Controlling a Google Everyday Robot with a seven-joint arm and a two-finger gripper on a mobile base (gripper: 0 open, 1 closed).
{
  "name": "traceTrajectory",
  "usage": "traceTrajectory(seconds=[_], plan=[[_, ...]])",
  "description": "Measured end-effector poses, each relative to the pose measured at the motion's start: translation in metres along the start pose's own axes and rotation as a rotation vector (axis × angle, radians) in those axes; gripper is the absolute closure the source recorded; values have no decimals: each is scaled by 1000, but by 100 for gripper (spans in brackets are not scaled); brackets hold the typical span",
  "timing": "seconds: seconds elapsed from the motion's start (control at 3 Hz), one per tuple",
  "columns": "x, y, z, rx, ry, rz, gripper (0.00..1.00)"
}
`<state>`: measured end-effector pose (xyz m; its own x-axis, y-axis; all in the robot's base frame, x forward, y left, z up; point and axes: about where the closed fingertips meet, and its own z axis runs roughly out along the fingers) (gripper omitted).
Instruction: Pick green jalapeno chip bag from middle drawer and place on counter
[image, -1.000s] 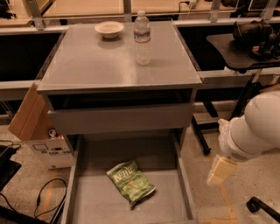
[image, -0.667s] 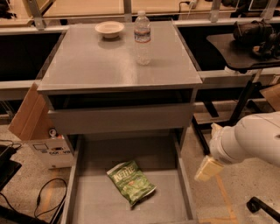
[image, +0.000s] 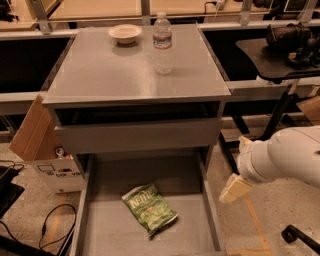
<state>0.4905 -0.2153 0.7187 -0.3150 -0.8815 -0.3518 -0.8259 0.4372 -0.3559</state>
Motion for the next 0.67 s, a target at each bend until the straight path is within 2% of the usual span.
traceTrajectory(seconds=[0.33, 0.67], plan=[[-17, 22, 54, -59, -42, 20, 0], [-38, 58, 138, -109, -78, 42, 0]])
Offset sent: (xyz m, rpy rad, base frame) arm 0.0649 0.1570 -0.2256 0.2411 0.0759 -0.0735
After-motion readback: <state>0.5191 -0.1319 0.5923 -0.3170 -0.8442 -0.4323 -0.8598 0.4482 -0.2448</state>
